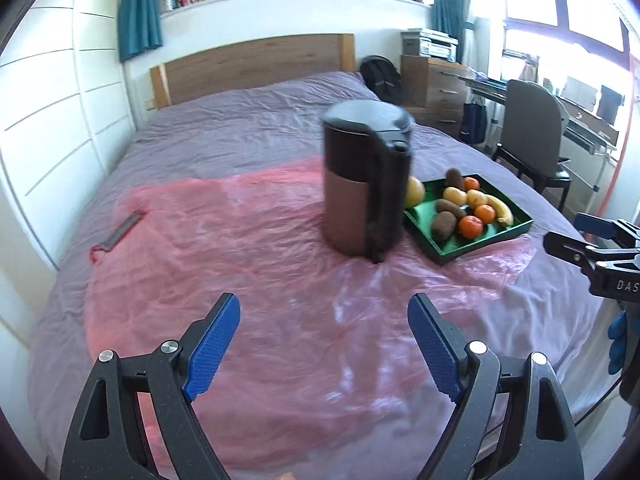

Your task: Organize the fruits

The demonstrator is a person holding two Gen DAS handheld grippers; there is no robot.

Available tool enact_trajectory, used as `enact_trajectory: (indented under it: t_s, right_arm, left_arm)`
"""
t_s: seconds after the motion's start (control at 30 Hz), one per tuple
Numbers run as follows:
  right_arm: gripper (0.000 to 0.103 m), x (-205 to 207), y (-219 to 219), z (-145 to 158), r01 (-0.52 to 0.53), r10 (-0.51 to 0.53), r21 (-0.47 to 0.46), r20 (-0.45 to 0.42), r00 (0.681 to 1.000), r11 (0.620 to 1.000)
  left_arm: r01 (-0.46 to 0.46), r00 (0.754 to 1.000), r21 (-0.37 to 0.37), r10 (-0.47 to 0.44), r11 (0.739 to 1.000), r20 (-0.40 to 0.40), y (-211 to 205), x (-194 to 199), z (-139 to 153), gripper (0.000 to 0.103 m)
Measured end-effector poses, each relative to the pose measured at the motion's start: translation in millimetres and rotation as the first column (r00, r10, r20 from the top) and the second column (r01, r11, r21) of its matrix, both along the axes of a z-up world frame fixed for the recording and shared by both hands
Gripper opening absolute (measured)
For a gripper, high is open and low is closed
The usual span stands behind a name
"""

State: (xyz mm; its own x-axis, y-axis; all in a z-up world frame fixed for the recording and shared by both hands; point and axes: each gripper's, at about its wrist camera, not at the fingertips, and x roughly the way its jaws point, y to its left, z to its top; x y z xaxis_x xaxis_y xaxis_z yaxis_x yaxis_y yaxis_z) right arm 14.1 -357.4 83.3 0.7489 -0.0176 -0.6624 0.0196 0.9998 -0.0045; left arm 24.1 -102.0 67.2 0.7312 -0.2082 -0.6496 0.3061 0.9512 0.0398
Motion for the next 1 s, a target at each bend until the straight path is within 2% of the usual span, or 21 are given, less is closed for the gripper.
enact_trajectory:
  t_s: [0.17, 0.37, 0.57, 1.0]
  right_arm:
    - [0.103, -13, 21, -4, -0.014, 0.015, -0.027, 0.027, 1.000, 1.000]
    - [0.103, -22, 28, -8, 0.012, -0.010, -0.039, 0.052, 0.999, 0.999]
    - [0.103, -25, 23, -7, 0.023, -0.019, -0.068, 0.057, 0.998, 0.997]
    - [0.103, -17, 6, -22, 0.059, -0.058, -0.057, 0.017, 0.998, 0.997]
  left_arm:
    - [-0.055, 0.998, -0.010, 0.056, 0.998, 0.022, 44, -19, -5, 0.086]
    - [-0.095, 0.995, -0.012, 0.095, 0.995, 0.021, 63, -23, -14, 0.093]
    - [-0.091, 0.996, -0.018, 0.091, 0.996, 0.005, 66, -19, -18, 0.096]
    - [-0.080, 0.997, -0.023, 0.080, 0.997, 0.006, 65, -11, -20, 0.096]
